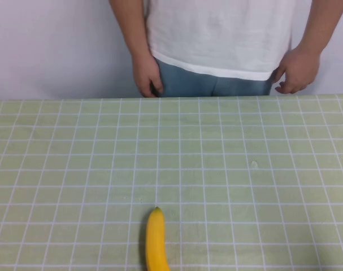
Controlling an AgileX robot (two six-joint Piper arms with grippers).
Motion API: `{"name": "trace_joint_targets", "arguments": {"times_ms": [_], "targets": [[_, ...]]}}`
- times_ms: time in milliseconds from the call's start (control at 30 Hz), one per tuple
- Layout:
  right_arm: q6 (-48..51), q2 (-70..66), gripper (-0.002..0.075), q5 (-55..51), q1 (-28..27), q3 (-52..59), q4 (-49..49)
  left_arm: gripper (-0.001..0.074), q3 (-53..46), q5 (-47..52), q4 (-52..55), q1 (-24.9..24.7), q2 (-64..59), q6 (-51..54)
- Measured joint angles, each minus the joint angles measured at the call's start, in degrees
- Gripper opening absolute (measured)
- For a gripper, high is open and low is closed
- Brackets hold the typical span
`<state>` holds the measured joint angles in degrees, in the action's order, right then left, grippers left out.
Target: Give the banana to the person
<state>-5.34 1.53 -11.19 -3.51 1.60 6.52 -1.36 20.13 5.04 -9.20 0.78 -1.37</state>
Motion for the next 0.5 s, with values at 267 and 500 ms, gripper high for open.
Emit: {"name": "trace_joint_targets", "arguments": {"times_ms": [267,500], "targets": [[0.0,0.0,-0.0007,0.0,0.0,0.0,0.0,0.0003,-0.1,-0.3,0.0,0.0,0.0,0.0],[0.0,0.0,-0.0007,0.0,0.0,0.0,0.0,0.0003,-0.1,-0.5,0.0,0.0,0.0,0.0]]}}
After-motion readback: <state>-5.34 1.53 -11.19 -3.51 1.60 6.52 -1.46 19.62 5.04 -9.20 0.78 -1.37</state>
